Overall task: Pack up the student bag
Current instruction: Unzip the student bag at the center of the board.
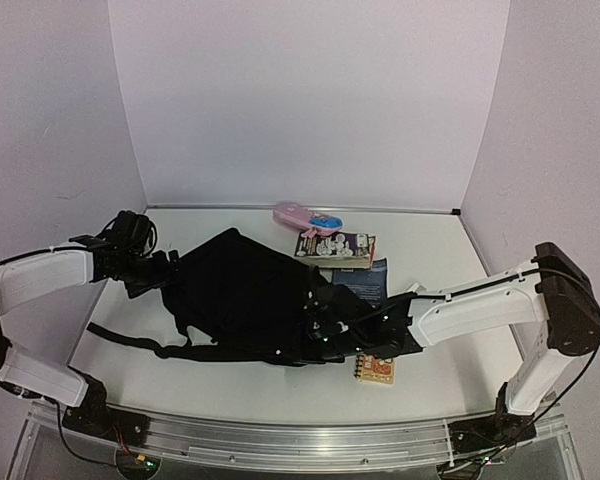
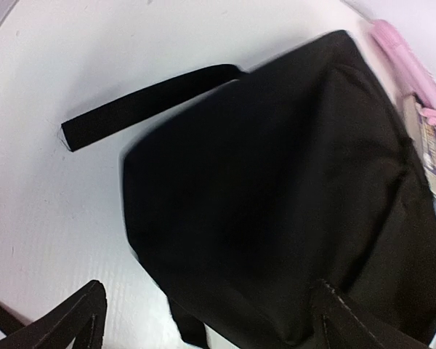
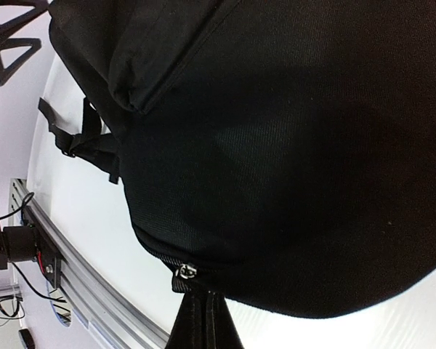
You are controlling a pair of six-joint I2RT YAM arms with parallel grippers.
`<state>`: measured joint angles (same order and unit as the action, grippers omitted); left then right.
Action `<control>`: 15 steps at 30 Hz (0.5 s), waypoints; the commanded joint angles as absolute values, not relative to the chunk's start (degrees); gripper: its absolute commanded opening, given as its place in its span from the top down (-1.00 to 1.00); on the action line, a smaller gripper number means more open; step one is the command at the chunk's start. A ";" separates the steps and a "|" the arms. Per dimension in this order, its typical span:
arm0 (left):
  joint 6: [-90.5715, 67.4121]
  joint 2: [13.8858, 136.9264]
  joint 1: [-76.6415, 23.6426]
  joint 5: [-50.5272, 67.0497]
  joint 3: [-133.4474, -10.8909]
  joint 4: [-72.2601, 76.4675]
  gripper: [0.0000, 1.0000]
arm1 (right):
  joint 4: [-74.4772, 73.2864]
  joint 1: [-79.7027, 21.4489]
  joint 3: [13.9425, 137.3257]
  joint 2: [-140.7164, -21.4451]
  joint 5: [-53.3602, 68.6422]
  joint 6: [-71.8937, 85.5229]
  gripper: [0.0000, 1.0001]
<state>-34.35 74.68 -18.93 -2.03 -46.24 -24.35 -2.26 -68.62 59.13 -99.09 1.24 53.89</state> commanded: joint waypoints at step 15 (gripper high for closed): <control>-18.99 75.66 -58.94 -6.92 -49.76 -18.39 -0.93 | 4.33 -66.89 54.66 -95.05 2.33 55.70 1.00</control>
<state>-24.31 72.82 -55.46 -8.81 -48.47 -25.53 1.56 -67.16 55.71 -98.04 3.36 54.31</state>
